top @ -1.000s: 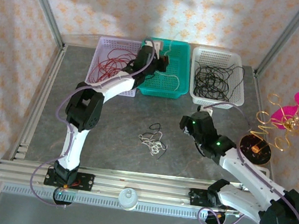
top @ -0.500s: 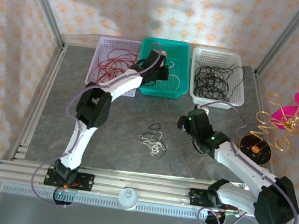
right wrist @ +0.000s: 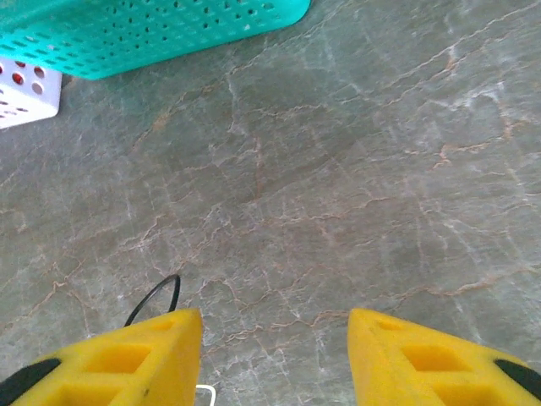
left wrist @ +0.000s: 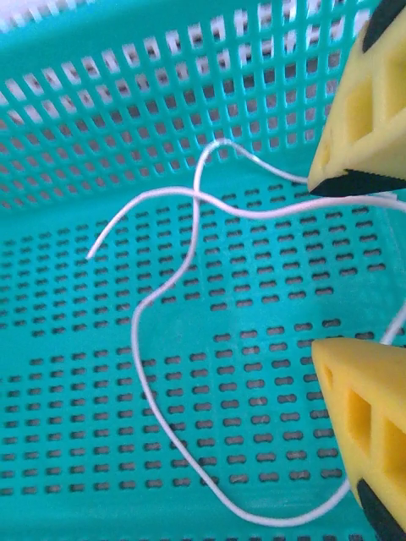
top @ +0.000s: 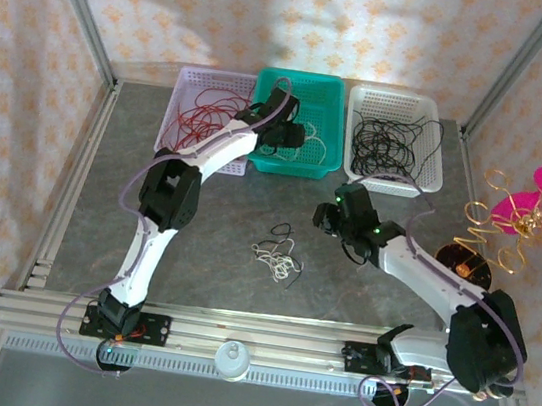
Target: Untangle the cables
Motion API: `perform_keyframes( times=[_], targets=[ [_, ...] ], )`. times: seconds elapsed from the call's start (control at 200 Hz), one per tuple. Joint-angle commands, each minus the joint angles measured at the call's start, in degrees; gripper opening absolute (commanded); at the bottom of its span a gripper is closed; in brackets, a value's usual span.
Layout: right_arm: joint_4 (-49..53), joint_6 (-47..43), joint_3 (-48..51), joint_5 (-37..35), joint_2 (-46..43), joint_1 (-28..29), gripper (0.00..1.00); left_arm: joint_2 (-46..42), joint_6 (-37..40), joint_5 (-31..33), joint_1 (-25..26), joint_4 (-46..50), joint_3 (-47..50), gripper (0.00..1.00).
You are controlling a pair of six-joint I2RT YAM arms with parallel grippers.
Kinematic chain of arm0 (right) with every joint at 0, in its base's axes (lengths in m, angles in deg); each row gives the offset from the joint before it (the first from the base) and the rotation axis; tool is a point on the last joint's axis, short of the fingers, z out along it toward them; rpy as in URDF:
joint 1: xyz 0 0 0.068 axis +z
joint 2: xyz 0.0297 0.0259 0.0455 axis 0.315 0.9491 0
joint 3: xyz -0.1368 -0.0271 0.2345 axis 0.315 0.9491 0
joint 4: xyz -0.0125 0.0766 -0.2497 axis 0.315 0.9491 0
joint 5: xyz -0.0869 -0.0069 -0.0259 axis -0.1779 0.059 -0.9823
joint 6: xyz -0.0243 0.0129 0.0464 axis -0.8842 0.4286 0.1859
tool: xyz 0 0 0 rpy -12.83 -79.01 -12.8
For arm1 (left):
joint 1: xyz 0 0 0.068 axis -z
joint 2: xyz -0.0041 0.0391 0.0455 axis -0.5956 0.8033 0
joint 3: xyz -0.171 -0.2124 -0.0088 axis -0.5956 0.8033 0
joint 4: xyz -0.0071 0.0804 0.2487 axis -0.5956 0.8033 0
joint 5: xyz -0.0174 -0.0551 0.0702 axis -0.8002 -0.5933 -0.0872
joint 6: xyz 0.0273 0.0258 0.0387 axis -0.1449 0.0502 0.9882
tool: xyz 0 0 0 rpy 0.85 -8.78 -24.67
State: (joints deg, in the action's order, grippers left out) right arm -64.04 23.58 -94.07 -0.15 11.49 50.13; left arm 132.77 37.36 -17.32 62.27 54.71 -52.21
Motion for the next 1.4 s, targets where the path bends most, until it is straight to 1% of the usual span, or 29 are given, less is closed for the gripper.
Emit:
perform_keyframes(
  times=[0.0,0.065,0.2,0.325,0.415,0.475,0.546,0.596,0.641,0.676,0.771,0.856,0.931,1.031,1.161,1.276,1.396],
  targets=[
    [2.6,-1.1,-1.0,2.7,1.3,-0.1,0.48,-10.5,2.3,-0.1,-0.6,-0.8,4.3,0.49],
    [1.9,-0.4,-0.3,3.9,1.2,-0.1,0.48,-15.3,2.7,-0.1,-0.6,-1.9,9.5,0.50],
    [0.4,1.1,1.6,3.0,-0.2,-0.1,0.47,-26.8,2.9,0.0,-0.6,-3.9,22.4,0.51],
    [-0.6,-0.9,2.5,3.4,-1.8,-0.1,0.48,-35.3,2.7,-2.3,-0.7,-4.7,32.4,0.53],
    [2.0,-2.1,1.5,1.6,-1.7,-0.1,0.48,-40.2,1.9,-4.6,-0.7,-5.1,38.3,0.54],
    [3.1,-2.5,0.6,1.7,-1.2,-0.1,0.48,-43.1,1.2,-6.5,-0.6,-5.7,41.8,0.55],
    [4.3,-2.0,-0.6,2.9,0.4,-0.1,0.48,-46.2,0.7,-8.8,-0.6,-7.1,46.1,0.56],
    [5.0,-2.8,-1.8,6.5,2.3,-0.1,0.48,-48.1,0.4,-9.8,-0.6,-7.7,48.8,0.58],
    [5.6,-4.4,-3.2,10.8,4.9,0.0,0.47,-49.4,0.8,-11.3,-0.6,-8.1,51.1,0.59],
    [6.2,-4.9,-4.3,12.5,6.9,0.2,0.46,-50.2,1.5,-12.4,-0.6,-8.1,52.7,0.59],
    [6.4,-5.9,-6.3,13.7,10.8,0.7,0.44,-52.5,2.9,-16.1,-0.7,-8.7,57.9,0.56],
    [5.1,-6.7,-7.4,15.5,12.2,1.2,0.43,-54.4,3.4,-18.4,-0.7,-10.0,62.7,0.54],
    [2.5,-7.3,-7.2,18.3,13.1,2.0,0.43,-55.9,3.2,-19.3,-0.6,-11.7,66.6,0.54],
    [2.1,-7.4,-9.5,19.4,16.5,3.1,0.45,-56.5,2.2,-19.6,-0.6,-13.9,69.7,0.54],
    [4.3,-9.3,-14.2,14.7,21.4,6.1,0.46,-56.0,1.1,-20.2,-0.6,-15.7,71.2,0.54],
    [6.6,-7.6,-16.5,9.5,24.9,6.4,0.45,-56.6,1.6,-19.3,-0.7,-15.1,71.1,0.54],
    [6.3,-7.1,-16.5,8.2,25.1,6.4,0.42,-57.6,2.5,-17.8,-0.9,-13.9,71.1,0.54]
  ],
)
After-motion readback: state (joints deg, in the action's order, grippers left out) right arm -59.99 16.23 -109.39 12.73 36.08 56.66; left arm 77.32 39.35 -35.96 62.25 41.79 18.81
